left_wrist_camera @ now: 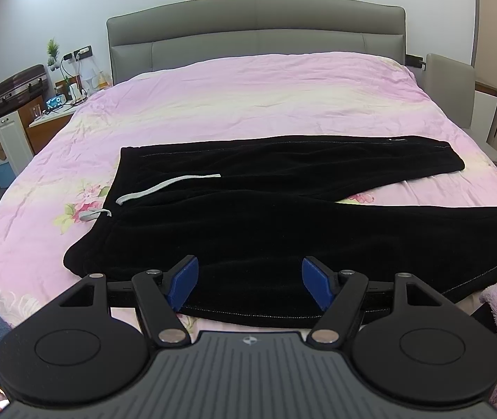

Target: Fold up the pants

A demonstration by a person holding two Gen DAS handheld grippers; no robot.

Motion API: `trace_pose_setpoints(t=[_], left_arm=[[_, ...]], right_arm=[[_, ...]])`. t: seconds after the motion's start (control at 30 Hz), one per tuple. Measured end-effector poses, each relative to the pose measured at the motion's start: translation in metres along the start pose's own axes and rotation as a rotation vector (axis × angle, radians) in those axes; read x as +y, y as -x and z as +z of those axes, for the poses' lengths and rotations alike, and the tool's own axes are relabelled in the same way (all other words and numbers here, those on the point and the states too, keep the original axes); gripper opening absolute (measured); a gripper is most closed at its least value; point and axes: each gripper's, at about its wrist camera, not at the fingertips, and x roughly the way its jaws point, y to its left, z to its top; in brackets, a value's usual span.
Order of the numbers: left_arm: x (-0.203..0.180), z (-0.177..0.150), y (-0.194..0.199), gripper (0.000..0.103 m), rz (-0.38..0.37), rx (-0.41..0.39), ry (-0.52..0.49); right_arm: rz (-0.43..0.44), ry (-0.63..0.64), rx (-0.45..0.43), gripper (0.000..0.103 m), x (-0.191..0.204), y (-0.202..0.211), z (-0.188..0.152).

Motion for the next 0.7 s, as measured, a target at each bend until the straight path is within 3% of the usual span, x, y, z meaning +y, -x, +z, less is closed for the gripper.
trace_pose_setpoints(t=[0.7], left_arm=[[-0.0002, 0.0, 0.0028, 0.081, 0.008, -0.003, 0.001]], right_arm=[[0.012, 0.013, 0.005, 0.098, 0.0019, -0.0004, 0.0012]])
